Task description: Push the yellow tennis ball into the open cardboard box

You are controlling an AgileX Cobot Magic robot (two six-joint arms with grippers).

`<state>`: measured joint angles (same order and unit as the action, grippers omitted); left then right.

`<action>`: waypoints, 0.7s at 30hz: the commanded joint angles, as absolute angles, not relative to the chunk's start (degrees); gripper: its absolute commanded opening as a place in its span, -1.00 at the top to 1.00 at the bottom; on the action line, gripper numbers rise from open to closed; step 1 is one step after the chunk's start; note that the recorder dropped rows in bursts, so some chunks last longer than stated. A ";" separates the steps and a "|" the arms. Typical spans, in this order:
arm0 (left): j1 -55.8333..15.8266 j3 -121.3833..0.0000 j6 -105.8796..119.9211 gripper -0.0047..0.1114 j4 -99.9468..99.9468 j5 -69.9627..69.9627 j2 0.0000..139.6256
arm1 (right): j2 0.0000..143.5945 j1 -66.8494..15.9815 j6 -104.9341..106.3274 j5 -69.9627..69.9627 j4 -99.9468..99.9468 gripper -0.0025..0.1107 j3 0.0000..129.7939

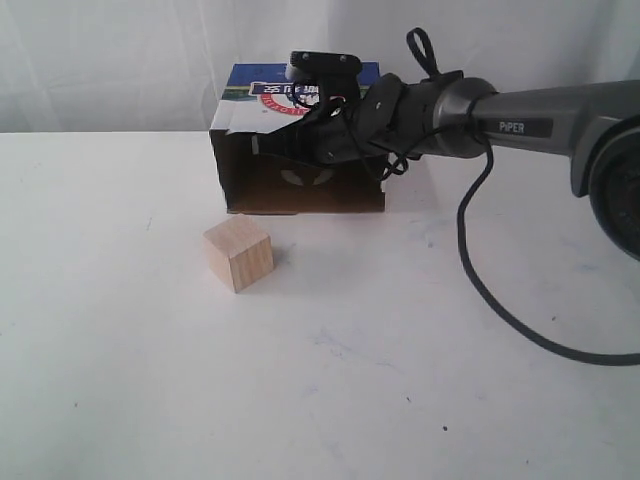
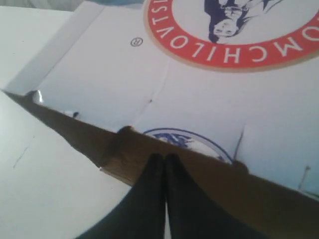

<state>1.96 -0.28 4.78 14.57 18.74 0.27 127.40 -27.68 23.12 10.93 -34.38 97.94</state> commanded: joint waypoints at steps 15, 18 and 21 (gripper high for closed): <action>1.60 0.00 4.32 0.92 15.04 18.95 0.00 | 126.67 -26.96 -9.15 52.66 37.21 0.96 97.87; 1.60 0.00 4.32 0.92 15.04 18.95 0.00 | 126.21 -25.28 -14.03 62.20 49.80 0.96 97.87; 1.60 0.00 4.32 0.92 15.04 18.95 0.00 | 124.40 -21.70 -14.25 69.57 51.97 0.96 97.87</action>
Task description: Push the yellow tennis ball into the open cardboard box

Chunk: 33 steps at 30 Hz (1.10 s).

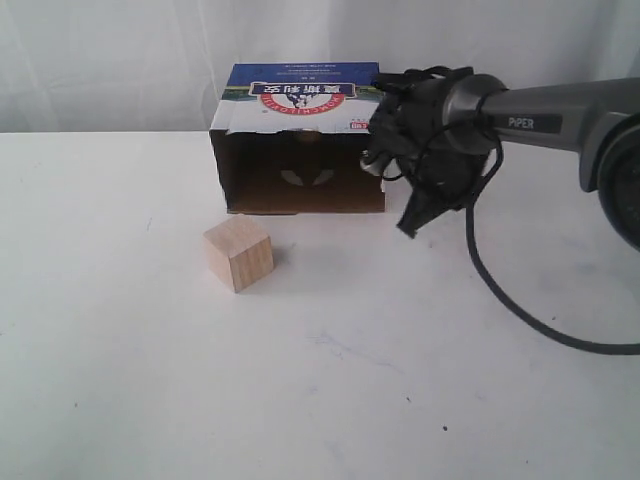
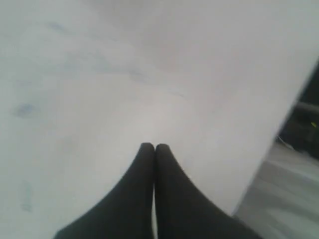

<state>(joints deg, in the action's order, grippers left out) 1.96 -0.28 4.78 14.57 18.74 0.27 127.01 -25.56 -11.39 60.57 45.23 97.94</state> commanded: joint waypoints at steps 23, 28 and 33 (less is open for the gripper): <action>1.60 0.00 4.32 0.92 14.82 18.95 0.00 | 77.24 8.14 18.87 38.90 -26.53 0.96 69.98; 1.60 0.00 4.32 0.92 14.82 18.95 0.00 | 63.12 8.02 16.47 14.31 -27.35 0.96 61.64; 1.60 0.00 4.32 0.92 14.82 18.95 0.00 | 50.88 8.02 22.20 10.59 -27.23 0.96 57.20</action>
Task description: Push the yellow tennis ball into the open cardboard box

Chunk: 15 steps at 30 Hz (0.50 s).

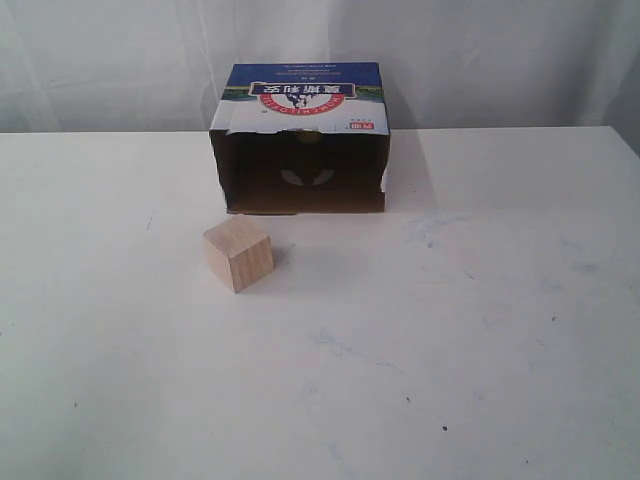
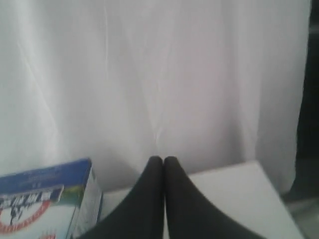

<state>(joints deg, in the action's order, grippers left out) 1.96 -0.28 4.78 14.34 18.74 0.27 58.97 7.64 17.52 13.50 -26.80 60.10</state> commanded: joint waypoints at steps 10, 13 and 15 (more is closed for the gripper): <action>1.60 0.00 4.32 0.92 14.82 18.95 0.00 | 33.34 6.18 27.87 10.86 -28.80 0.96 41.90; 1.60 0.00 4.32 0.92 14.82 18.95 0.00 | 28.68 3.96 27.87 11.01 -28.90 0.96 37.84; 1.60 0.00 4.32 0.92 14.82 18.95 0.00 | 26.13 1.49 26.85 14.46 -28.90 0.96 35.24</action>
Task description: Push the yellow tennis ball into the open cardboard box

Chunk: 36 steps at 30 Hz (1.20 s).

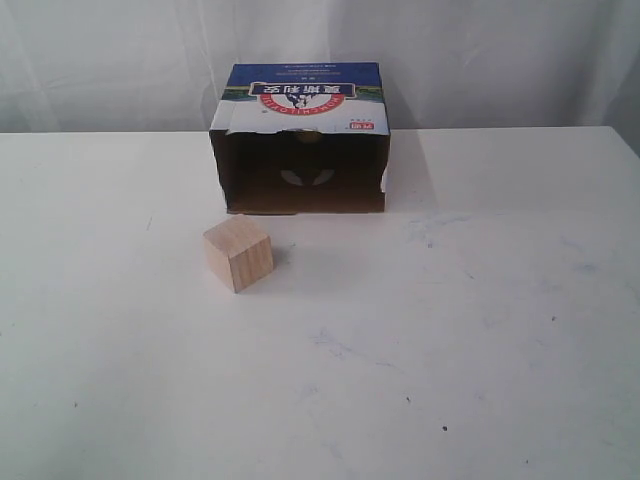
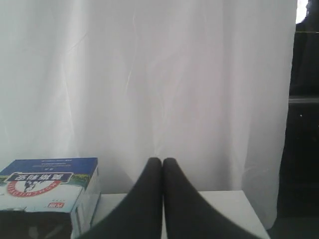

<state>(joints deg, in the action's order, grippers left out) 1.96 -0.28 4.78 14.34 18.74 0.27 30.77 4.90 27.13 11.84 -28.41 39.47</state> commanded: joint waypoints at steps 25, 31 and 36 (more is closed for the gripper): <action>1.60 0.00 4.53 0.92 14.24 18.84 0.00 | 0.00 8.00 4.69 20.49 -7.51 0.96 0.00; 1.60 0.00 4.53 0.92 13.32 18.96 0.00 | 0.00 8.00 1.06 20.33 -7.52 0.96 0.00; 1.60 0.00 4.53 0.92 13.32 18.96 0.00 | 0.00 8.00 1.17 20.24 -8.32 0.96 0.00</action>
<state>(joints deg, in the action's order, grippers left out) 1.96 -0.28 4.78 13.28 18.74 0.27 0.32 7.70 1.56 20.77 -8.18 0.03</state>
